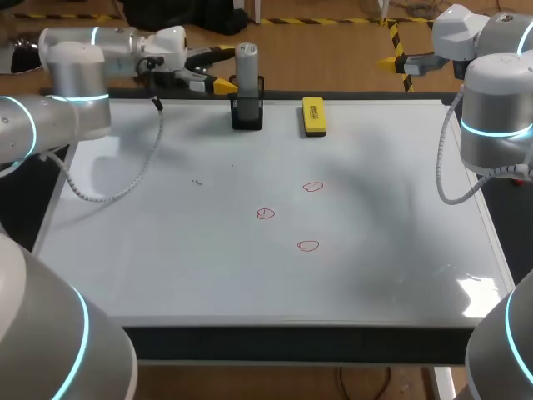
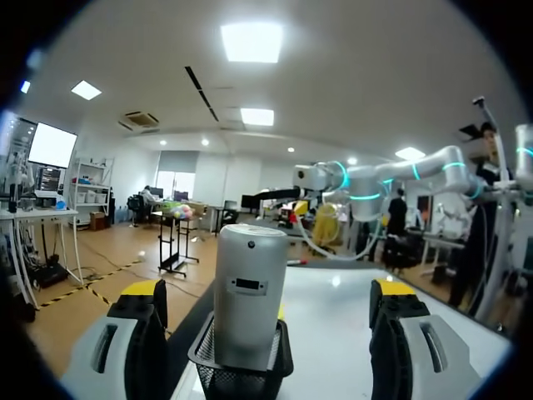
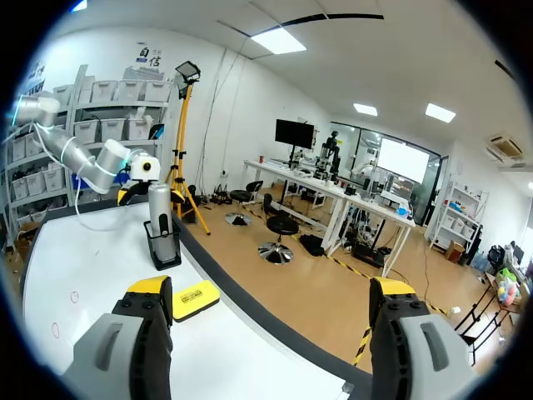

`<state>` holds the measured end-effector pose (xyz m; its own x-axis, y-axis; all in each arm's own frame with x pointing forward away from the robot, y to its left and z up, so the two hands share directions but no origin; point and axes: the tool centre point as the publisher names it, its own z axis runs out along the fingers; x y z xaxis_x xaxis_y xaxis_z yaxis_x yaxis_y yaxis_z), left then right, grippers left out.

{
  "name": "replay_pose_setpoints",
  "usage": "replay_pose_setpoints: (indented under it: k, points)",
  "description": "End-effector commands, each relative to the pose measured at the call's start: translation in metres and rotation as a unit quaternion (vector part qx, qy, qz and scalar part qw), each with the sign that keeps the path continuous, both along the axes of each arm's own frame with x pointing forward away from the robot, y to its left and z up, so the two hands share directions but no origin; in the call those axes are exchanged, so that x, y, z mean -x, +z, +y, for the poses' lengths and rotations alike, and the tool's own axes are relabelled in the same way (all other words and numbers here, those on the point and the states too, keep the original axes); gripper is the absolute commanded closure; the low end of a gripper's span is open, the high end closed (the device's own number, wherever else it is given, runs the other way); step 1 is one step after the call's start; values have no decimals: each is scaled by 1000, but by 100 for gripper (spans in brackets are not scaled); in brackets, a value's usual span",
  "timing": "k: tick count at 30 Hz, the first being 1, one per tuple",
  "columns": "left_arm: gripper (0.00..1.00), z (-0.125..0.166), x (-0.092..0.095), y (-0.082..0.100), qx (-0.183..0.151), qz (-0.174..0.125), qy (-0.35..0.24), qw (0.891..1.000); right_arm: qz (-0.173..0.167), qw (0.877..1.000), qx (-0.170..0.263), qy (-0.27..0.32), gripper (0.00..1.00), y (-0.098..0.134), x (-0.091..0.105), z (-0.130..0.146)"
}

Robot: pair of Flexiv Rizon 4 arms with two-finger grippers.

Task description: Pick up the inspection probe, press it on each red-marked spot on the whiteboard one by one, put down the probe, pick up the eraser, and wipe off all the red marks.

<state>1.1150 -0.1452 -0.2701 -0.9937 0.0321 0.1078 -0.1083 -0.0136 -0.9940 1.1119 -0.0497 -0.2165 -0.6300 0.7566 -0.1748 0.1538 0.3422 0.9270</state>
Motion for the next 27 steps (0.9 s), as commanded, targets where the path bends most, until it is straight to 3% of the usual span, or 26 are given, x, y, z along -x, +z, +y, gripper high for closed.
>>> replay_pose_setpoints:
  k: [1,27]
  points:
    - [0,-4,-3,-2,4,-2,-15,1000,0,1000,0,0,0,0,-1,0]
    - [0,-32,17,2,-9,-17,18,1000,0,1000,0,0,0,0,-1,0]
